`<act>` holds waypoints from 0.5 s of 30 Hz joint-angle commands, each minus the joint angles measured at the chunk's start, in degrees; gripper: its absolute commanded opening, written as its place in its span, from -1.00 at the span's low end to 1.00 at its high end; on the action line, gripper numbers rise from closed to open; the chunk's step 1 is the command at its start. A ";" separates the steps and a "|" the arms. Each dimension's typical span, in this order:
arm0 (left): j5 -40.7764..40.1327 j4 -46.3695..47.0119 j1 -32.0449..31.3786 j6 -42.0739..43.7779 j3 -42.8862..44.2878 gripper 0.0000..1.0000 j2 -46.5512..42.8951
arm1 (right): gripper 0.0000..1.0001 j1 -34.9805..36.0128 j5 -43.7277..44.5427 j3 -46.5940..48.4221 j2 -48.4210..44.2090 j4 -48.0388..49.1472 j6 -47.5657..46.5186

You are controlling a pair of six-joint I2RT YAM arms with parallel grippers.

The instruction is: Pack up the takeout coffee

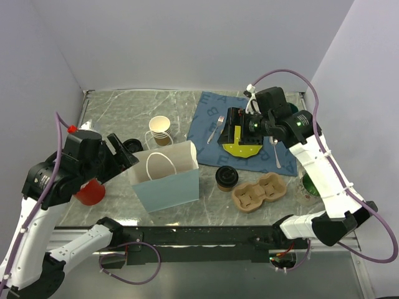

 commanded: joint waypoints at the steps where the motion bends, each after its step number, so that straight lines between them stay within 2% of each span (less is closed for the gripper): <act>1: -1.43 -1.28 0.05 -0.52 -0.90 0.59 -1.15 | 0.88 -0.04 0.36 3.69 0.80 -0.21 -1.44; 15: -2.22 -1.45 0.05 2.91 1.38 0.60 -1.33 | 0.81 -0.04 -2.26 5.89 2.04 -0.48 -1.61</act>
